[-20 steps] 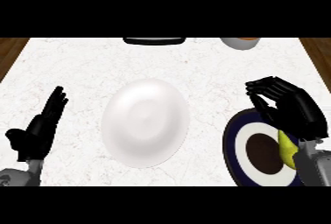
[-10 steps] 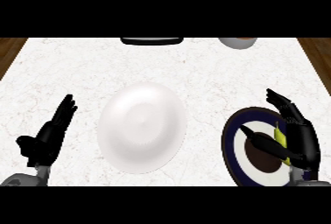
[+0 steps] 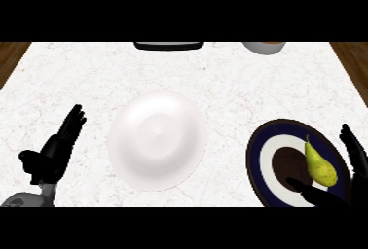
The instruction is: Pick the pear from the plate and place it in the plate
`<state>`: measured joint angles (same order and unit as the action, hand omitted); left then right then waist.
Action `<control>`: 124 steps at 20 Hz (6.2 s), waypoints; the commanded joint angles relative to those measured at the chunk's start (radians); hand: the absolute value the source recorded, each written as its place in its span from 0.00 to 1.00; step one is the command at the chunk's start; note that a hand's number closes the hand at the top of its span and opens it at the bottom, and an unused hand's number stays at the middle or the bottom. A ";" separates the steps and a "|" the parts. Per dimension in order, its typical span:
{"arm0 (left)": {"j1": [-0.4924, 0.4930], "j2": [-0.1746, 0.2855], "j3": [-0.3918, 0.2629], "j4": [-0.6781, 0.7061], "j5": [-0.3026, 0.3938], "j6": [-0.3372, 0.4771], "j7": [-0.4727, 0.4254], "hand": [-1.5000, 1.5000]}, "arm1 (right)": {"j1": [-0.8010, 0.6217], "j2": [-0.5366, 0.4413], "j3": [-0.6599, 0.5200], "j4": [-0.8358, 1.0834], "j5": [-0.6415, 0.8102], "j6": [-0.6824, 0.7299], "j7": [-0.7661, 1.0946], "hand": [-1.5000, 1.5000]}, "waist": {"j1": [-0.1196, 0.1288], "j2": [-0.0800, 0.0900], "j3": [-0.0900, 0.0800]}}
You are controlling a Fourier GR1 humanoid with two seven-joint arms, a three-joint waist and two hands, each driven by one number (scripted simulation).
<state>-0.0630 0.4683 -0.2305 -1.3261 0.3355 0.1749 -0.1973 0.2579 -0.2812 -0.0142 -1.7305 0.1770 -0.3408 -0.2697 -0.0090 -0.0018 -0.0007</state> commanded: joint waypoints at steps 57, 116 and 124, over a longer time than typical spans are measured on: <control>-0.070 -0.191 0.223 0.033 -0.240 -0.162 0.087 0.50 | -0.225 -0.070 0.021 0.346 0.594 0.399 0.393 1.00 | 0.006 0.002 0.001; -0.026 -0.256 0.267 0.009 -0.328 -0.226 0.059 0.50 | -0.951 0.281 0.697 0.438 0.589 -0.169 0.991 1.00 | 0.050 0.011 0.001; -0.069 -0.278 0.258 -0.005 -0.330 -0.222 0.115 0.50 | -1.128 0.281 0.823 0.647 0.354 -0.334 1.119 0.00 | 0.049 0.008 0.001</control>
<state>-0.1194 0.2164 0.0487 -1.3184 0.0169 -0.0579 -0.1014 -0.7959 -0.0012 0.7783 -1.1714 0.6504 -0.5920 0.8097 0.0358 0.0058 -0.0002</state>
